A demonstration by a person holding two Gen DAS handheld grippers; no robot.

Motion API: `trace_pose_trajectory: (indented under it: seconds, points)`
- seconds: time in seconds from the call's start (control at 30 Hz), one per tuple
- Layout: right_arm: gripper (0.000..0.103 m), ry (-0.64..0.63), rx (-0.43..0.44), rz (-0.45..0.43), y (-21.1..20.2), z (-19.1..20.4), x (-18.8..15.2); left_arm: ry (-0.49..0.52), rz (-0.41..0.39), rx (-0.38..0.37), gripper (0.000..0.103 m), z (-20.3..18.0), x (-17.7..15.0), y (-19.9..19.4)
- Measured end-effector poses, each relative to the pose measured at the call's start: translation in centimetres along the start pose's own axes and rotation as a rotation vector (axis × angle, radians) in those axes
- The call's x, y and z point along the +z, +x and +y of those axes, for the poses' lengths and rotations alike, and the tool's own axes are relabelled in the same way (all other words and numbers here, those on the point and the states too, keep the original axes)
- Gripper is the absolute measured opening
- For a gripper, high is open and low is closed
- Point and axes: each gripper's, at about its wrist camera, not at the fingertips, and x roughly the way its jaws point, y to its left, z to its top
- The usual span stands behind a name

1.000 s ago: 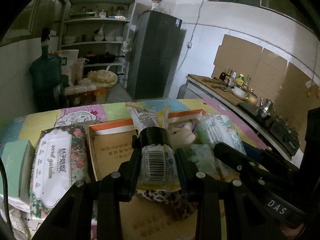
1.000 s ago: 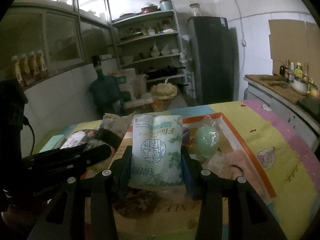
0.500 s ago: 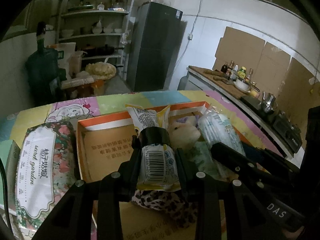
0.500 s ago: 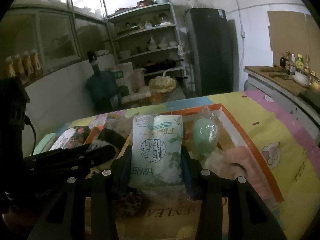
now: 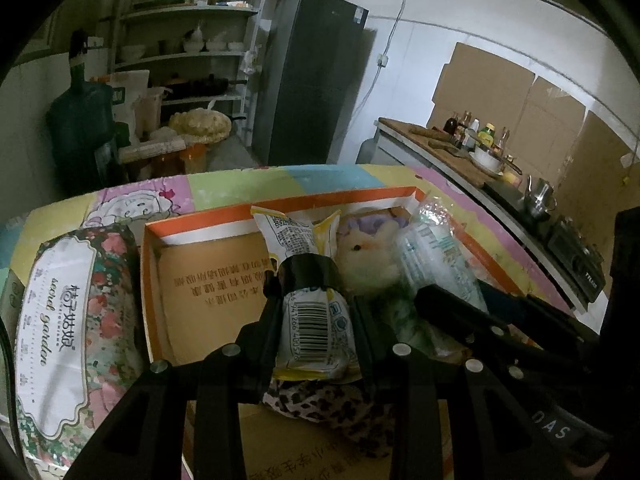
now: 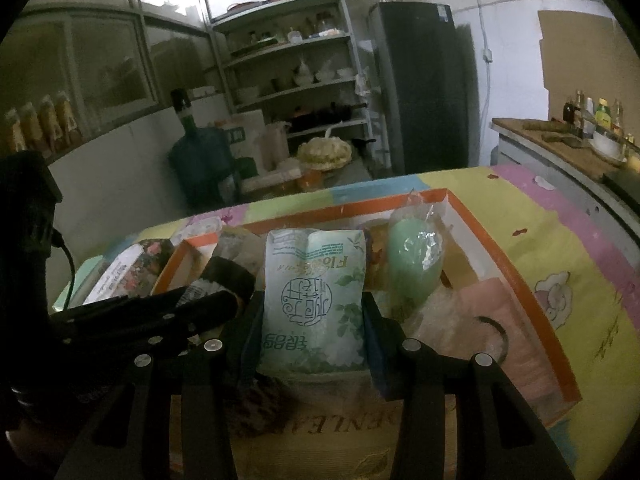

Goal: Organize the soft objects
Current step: 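Carry the snack bag and tissue packet over the orange-rimmed tray, then lower both items into the tray and open both tools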

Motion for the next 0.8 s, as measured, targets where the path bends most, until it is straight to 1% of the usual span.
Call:
trace_pose_trajectory:
  seconds: [0.13,0.2,0.37,0.43,0.8]
  points:
    - [0.047,0.013,-0.002,0.024,0.5,-0.2,-0.1,-0.019,0.015,-0.003,0.038,0.2,0.1,0.3]
    - [0.049,0.014,0.0,0.025,0.5,-0.4,-0.2,-0.031,0.016,-0.007,0.04,0.2,0.1,0.3]
    - [0.05,0.026,0.006,0.025,0.4,-0.5,-0.2,-0.044,0.021,0.004,0.048,0.3,0.2,0.4]
    - [0.05,0.033,0.013,0.024,0.3,-0.7,-0.3,-0.049,0.016,0.006,0.05,0.4,0.2,0.3]
    - [0.052,0.041,0.022,0.008,-0.6,-0.7,-0.2,-0.037,-0.002,0.018,0.05,0.2,0.2,-0.4]
